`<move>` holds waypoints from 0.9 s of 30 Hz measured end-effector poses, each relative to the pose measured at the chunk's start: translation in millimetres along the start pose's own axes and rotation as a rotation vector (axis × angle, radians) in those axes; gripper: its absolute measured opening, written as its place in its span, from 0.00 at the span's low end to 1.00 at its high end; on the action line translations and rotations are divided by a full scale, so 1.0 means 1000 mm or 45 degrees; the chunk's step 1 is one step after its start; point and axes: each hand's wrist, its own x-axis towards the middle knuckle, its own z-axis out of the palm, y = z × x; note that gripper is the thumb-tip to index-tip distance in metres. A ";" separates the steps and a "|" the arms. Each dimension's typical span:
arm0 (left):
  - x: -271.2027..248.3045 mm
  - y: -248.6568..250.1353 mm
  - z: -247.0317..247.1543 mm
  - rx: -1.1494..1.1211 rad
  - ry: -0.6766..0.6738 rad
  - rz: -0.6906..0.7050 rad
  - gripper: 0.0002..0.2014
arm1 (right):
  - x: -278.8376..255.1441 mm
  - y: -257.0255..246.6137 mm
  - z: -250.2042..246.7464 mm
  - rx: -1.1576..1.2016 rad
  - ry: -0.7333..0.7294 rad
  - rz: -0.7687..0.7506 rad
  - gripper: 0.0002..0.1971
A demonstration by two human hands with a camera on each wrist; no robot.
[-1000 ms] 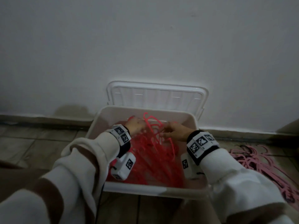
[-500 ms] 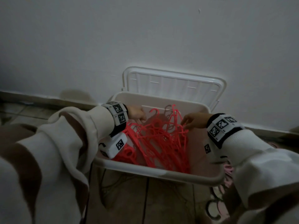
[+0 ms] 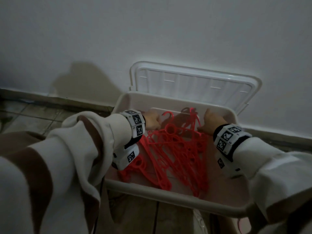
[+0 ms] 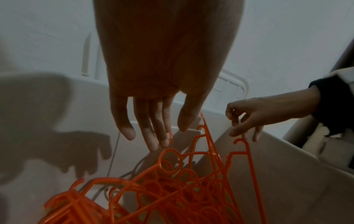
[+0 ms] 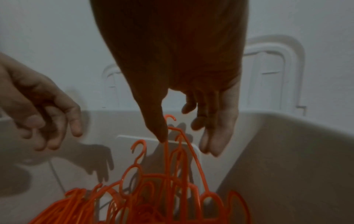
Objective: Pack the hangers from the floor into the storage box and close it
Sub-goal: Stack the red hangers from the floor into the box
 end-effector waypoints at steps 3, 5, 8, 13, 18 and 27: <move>0.015 0.003 0.006 0.004 -0.006 -0.043 0.15 | 0.018 0.007 0.013 0.064 -0.082 0.036 0.27; 0.023 0.008 0.013 -0.019 -0.002 -0.037 0.16 | 0.021 0.005 0.016 0.134 -0.171 -0.008 0.22; 0.039 0.014 0.028 -0.217 -0.025 0.022 0.22 | 0.023 -0.002 0.021 0.130 -0.256 -0.159 0.25; 0.048 0.031 0.042 -0.296 -0.071 0.129 0.29 | 0.031 -0.006 0.027 0.057 -0.352 -0.307 0.21; 0.056 0.036 0.055 -0.227 -0.145 0.193 0.29 | 0.026 0.000 0.020 0.214 -0.248 -0.368 0.19; 0.068 0.048 0.087 -0.449 0.030 0.360 0.14 | 0.014 0.026 0.001 0.497 -0.023 -0.473 0.16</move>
